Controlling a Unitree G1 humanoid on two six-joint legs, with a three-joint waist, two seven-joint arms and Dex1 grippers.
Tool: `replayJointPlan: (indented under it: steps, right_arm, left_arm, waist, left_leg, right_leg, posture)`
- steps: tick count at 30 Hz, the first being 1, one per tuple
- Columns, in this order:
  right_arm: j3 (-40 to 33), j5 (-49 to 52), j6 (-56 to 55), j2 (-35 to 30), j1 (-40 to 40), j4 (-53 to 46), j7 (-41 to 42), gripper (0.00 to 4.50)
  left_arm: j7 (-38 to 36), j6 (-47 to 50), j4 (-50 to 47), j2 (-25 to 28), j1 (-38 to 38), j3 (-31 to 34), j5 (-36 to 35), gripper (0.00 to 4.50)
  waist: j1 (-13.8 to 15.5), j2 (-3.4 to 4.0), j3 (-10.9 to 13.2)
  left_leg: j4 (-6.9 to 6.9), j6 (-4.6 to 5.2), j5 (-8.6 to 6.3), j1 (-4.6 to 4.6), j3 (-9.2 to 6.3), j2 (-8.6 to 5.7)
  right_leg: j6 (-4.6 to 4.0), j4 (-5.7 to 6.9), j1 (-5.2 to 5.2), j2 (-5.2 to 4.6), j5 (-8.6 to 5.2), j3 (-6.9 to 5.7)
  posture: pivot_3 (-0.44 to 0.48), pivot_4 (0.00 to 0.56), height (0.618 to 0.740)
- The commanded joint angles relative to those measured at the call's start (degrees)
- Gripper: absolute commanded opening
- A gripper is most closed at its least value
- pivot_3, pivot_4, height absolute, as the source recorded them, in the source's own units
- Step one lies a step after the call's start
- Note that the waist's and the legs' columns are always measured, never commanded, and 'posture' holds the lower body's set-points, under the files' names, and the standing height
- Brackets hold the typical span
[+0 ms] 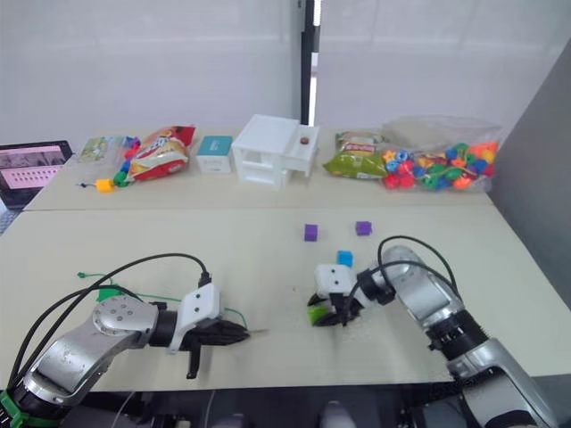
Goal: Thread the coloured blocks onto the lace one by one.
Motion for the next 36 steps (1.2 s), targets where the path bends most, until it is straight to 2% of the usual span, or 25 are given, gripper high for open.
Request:
replayJointPlan:
  steps: [1,5,9,14,36]
  right_arm:
    - [-0.47,-1.19,1.41,0.03,2.47,-3.58,-2.19,1.33]
    - [-1.13,-1.51,4.26,0.62,4.38,-6.29,-4.35,1.33]
    - [-1.01,-2.60,9.82,2.44,5.83,-10.14,-8.34,1.33]
    - [0.51,-4.34,14.89,3.38,7.24,-14.12,-10.48,1.33]
    - [2.44,-4.39,22.48,4.37,6.76,-19.61,-13.63,1.33]
  left_arm:
    - [1.51,2.09,-1.96,-0.77,-2.67,-0.18,-0.55,0.00]
    - [1.47,4.92,-1.16,-1.12,-6.87,-2.88,0.27,0.00]
    - [3.57,9.78,0.33,-4.33,-13.23,-7.22,1.19,0.00]
    - [4.43,10.47,3.89,-6.71,-18.16,-11.62,3.63,0.00]
    - [3.48,11.64,6.93,-9.96,-23.90,-16.37,6.01,0.00]
  waist:
    - [-0.06,0.00,0.00]
    - [-0.13,-0.01,-0.01]
    - [-0.33,-0.05,-0.03]
    - [-0.74,-0.05,-0.04]
    - [-0.63,-0.06,-0.04]
  left_leg:
    - [0.00,0.00,0.00,0.00,0.00,0.00]
    - [0.00,0.00,0.00,0.06,-0.01,0.01]
    - [0.02,0.00,0.00,0.07,-0.01,0.01]
    - [0.01,0.00,0.00,0.12,-0.02,0.02]
    - [0.02,0.00,0.01,0.11,-0.05,0.02]
  right_leg:
    - [0.00,0.00,0.00,0.01,0.00,0.00]
    - [0.00,0.03,0.05,0.03,0.00,0.00]
    - [0.00,0.04,0.07,0.05,0.00,0.00]
    - [-0.01,0.08,0.07,0.10,0.00,0.02]
    - [-0.01,0.07,0.06,0.10,0.00,0.01]
  posture:
    - [0.000,0.150,0.740]
    - [0.000,0.150,0.740]
    - [0.000,0.150,0.740]
    - [0.000,0.150,0.740]
    - [0.000,0.150,0.740]
